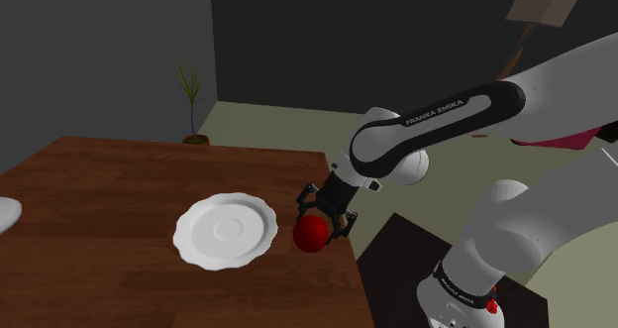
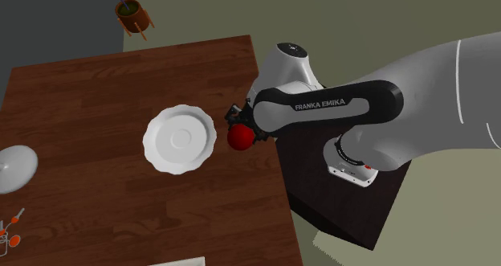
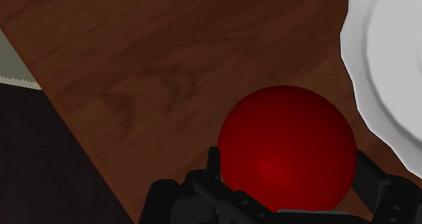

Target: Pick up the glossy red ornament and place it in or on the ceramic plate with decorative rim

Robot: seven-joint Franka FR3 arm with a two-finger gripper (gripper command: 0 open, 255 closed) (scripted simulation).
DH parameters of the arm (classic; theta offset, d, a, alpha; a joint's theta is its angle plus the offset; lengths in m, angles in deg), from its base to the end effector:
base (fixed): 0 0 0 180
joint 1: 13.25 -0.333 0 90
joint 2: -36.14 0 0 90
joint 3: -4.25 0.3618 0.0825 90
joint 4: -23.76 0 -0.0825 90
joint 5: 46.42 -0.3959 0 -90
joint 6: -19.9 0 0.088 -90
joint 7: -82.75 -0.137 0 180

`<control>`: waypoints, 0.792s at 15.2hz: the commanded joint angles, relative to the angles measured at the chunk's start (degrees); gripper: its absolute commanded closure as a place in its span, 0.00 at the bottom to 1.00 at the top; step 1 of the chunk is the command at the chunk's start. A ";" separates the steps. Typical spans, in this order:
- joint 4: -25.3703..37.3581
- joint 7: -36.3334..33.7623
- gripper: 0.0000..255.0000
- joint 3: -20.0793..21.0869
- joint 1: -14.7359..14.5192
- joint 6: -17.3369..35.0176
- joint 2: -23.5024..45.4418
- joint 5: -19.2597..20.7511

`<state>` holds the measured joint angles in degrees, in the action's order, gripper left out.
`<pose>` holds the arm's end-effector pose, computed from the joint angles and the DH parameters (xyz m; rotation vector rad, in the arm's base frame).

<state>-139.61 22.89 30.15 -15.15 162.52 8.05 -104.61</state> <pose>0.3116 0.1580 0.3303 -2.0808 1.7207 0.2564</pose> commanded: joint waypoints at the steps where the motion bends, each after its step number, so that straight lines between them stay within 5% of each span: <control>1: -0.09 0.01 1.00 0.03 -0.02 -0.07 0.04 0.02; 6: -0.07 0.03 1.00 0.03 -0.03 -0.02 0.11 0.00; 12: 1.11 -4.43 1.00 -0.93 1.15 -5.93 -5.18 4.46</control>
<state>-138.81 19.25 29.33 -14.16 157.56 3.65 -100.84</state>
